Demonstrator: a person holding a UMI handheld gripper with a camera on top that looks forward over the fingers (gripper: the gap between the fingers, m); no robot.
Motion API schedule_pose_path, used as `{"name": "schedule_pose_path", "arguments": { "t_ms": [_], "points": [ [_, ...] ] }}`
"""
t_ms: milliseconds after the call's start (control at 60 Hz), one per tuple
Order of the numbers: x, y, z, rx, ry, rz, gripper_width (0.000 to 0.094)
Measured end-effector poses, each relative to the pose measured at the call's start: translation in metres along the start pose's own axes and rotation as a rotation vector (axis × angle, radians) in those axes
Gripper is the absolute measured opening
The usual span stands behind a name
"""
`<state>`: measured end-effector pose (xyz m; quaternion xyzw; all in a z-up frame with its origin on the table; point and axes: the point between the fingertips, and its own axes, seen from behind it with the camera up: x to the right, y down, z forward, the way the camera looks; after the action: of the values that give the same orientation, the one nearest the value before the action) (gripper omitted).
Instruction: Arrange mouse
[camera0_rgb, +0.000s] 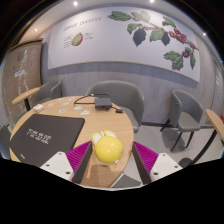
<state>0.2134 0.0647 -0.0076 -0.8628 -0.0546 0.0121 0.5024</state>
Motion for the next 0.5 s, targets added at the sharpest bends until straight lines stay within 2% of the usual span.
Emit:
{"name": "schedule_pose_path", "arguments": {
  "t_ms": [67, 133, 183, 283, 333, 417, 500],
  "points": [
    [0.003, -0.005, 0.020, 0.010, -0.027, 0.010, 0.0741],
    [0.001, -0.011, 0.031, 0.035, -0.051, -0.006, 0.0534],
    [0.003, -0.014, 0.035, 0.061, -0.040, 0.001, 0.0515],
    [0.001, -0.017, 0.038, 0.089, -0.029, -0.005, 0.0392],
    [0.006, -0.015, 0.034, 0.076, -0.008, -0.001, 0.0361],
    [0.033, -0.022, 0.009, 0.060, 0.154, 0.003, 0.0349],
    [0.000, -0.067, -0.027, 0.154, 0.094, 0.108, 0.0349]
  ]
}}
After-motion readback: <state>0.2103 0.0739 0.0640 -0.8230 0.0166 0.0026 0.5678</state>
